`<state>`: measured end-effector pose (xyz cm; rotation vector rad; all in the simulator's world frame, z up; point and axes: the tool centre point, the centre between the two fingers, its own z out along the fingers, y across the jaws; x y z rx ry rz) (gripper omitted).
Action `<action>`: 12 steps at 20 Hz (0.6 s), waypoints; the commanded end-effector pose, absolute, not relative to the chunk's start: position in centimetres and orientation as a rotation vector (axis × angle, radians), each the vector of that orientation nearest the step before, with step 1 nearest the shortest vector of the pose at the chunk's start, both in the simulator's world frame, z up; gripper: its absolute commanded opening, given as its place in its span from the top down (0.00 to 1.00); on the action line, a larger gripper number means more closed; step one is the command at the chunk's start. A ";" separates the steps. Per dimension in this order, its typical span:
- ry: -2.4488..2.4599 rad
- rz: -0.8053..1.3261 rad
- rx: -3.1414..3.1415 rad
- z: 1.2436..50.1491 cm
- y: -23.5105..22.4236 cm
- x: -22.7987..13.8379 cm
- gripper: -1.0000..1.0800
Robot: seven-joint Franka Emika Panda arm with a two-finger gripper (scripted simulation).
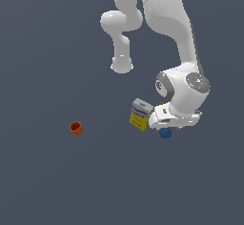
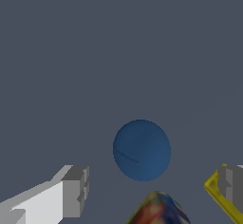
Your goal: Pick up a designated object from a clutter of objects.
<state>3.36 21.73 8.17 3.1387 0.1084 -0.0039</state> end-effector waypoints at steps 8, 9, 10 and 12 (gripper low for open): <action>0.107 -0.002 3.139 5.5 21.7 3.3 0.04; 0.107 -0.001 3.139 5.0 21.7 3.3 0.04; 0.107 -0.001 3.139 4.5 21.7 3.3 0.04; 0.107 -0.001 3.139 3.7 21.8 3.3 0.04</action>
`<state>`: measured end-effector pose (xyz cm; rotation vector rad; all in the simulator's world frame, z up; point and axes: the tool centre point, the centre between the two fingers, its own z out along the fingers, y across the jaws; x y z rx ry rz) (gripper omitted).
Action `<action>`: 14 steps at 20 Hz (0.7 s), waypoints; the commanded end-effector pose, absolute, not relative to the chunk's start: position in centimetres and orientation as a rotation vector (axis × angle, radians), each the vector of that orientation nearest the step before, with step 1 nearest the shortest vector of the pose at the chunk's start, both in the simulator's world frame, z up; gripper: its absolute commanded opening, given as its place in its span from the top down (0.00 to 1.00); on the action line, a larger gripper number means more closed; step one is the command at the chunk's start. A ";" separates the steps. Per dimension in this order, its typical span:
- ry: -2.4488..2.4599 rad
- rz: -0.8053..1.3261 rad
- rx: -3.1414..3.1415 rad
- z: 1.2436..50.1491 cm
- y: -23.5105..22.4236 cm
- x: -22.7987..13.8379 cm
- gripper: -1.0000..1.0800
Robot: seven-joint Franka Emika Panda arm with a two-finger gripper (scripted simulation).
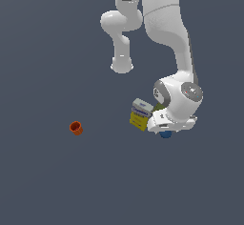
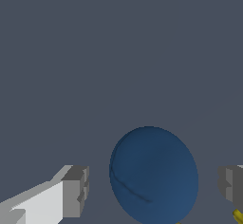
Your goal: Pick up a designated object from a clutter of objects.
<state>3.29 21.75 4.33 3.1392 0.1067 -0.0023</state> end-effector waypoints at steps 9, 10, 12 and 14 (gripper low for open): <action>0.106 0.000 3.140 3.1 21.8 3.4 1.00; 0.106 0.000 3.140 3.1 21.8 3.4 1.00; 0.106 0.000 3.140 3.1 21.8 3.4 1.00; 0.106 0.000 3.140 3.1 21.8 3.4 1.00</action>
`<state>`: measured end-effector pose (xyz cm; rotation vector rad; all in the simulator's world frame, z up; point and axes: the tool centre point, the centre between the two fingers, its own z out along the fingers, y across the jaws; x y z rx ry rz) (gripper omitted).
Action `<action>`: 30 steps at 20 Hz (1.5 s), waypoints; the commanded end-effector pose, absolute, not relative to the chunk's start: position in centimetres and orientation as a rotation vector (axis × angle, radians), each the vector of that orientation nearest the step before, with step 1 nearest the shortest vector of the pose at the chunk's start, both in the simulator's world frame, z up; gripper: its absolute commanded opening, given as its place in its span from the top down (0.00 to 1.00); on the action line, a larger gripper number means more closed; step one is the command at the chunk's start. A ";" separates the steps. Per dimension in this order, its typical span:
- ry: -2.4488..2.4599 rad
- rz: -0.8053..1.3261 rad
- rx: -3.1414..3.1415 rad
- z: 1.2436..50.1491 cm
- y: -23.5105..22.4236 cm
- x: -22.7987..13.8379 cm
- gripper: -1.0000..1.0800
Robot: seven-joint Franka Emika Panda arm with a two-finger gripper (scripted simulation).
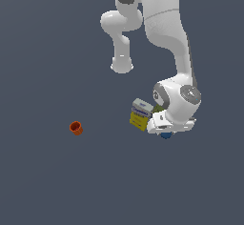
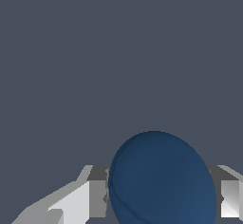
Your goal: Pick up a designated object from a clutter of objects.
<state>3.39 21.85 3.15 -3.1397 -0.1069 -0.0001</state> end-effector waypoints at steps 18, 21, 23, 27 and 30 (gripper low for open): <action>-0.107 0.000 -3.140 11.4 20.3 4.7 1.00; -0.108 0.000 -3.139 14.6 19.7 5.3 1.00; -0.108 0.000 -3.139 16.9 19.3 5.6 1.00; -0.108 0.001 -3.138 21.6 18.4 6.5 1.00; -0.108 0.001 -3.138 24.9 17.9 7.1 1.00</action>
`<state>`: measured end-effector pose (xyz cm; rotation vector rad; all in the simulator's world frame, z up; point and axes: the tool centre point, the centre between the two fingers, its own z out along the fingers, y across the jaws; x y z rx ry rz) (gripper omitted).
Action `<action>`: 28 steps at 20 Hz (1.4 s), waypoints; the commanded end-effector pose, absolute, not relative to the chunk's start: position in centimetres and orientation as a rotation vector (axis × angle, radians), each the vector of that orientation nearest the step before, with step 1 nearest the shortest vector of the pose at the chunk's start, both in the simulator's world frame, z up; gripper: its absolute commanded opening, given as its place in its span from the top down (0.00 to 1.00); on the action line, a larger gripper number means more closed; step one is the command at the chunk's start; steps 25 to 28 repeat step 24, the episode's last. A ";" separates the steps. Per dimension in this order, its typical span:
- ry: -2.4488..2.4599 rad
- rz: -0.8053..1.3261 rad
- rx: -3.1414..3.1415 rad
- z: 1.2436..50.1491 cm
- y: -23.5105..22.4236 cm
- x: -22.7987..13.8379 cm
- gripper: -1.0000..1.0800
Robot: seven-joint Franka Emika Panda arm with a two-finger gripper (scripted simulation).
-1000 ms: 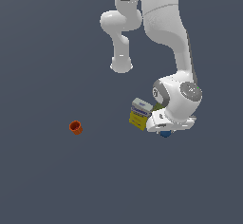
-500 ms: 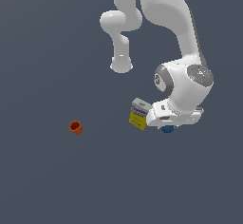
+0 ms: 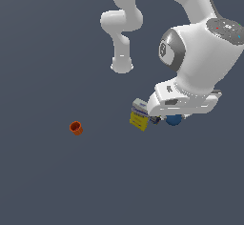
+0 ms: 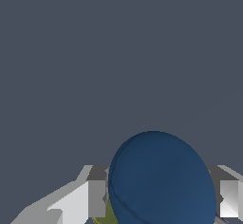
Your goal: Pick up a designated object from a clutter of objects.
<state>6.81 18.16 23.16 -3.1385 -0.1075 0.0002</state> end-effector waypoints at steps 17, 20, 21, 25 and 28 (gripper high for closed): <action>-0.106 0.000 -3.139 37.0 15.7 9.8 1.00; -0.106 0.000 -3.139 37.6 15.6 9.9 1.00; -0.106 0.000 -3.139 37.7 15.6 10.0 1.00; -0.106 0.000 -3.139 37.8 15.6 10.0 1.00; -0.106 0.000 -3.139 37.8 15.6 10.0 1.00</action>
